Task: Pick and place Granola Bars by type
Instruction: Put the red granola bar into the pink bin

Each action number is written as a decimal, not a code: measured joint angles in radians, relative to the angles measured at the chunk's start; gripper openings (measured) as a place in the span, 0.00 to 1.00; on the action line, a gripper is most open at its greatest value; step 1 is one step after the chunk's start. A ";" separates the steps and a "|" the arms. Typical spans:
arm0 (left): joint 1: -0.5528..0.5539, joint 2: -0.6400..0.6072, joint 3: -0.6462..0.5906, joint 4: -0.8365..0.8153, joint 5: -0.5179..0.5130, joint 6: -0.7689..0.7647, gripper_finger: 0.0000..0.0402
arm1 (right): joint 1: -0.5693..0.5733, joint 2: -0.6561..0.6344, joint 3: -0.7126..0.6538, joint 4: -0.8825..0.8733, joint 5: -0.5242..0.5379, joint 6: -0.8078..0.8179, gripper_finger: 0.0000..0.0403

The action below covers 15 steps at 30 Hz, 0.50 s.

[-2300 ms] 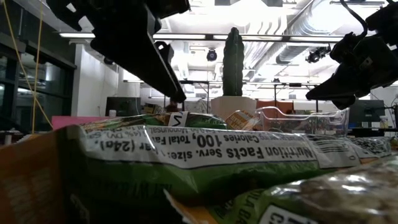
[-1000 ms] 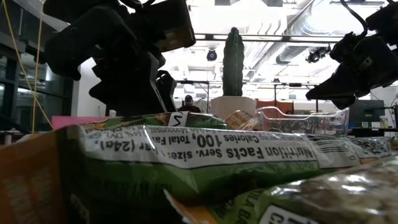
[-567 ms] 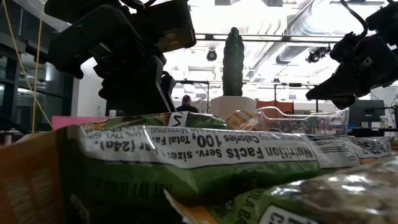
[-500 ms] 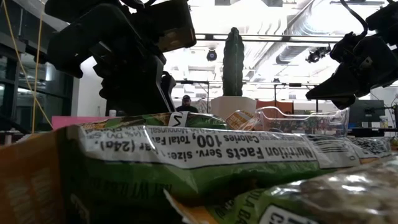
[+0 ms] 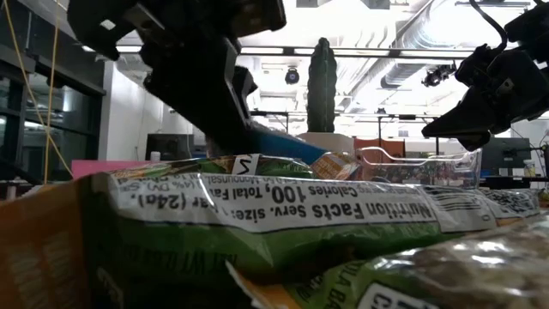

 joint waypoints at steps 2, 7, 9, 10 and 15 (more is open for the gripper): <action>0.000 0.000 0.026 -0.038 -0.039 0.006 0.18 | 0.000 0.000 0.000 0.000 0.000 -0.002 0.00; 0.000 0.000 0.102 -0.148 -0.137 0.053 0.18 | 0.000 0.000 0.000 0.000 0.000 -0.002 0.00; 0.000 0.000 0.133 -0.189 -0.186 0.082 0.18 | 0.000 0.000 0.000 0.000 0.000 -0.001 0.00; 0.000 0.000 0.148 -0.211 -0.218 0.096 0.18 | 0.000 0.000 0.000 0.000 0.000 0.000 0.00; -0.009 0.000 0.224 -0.357 -0.431 0.186 0.18 | 0.000 0.000 0.000 0.000 0.000 0.000 0.00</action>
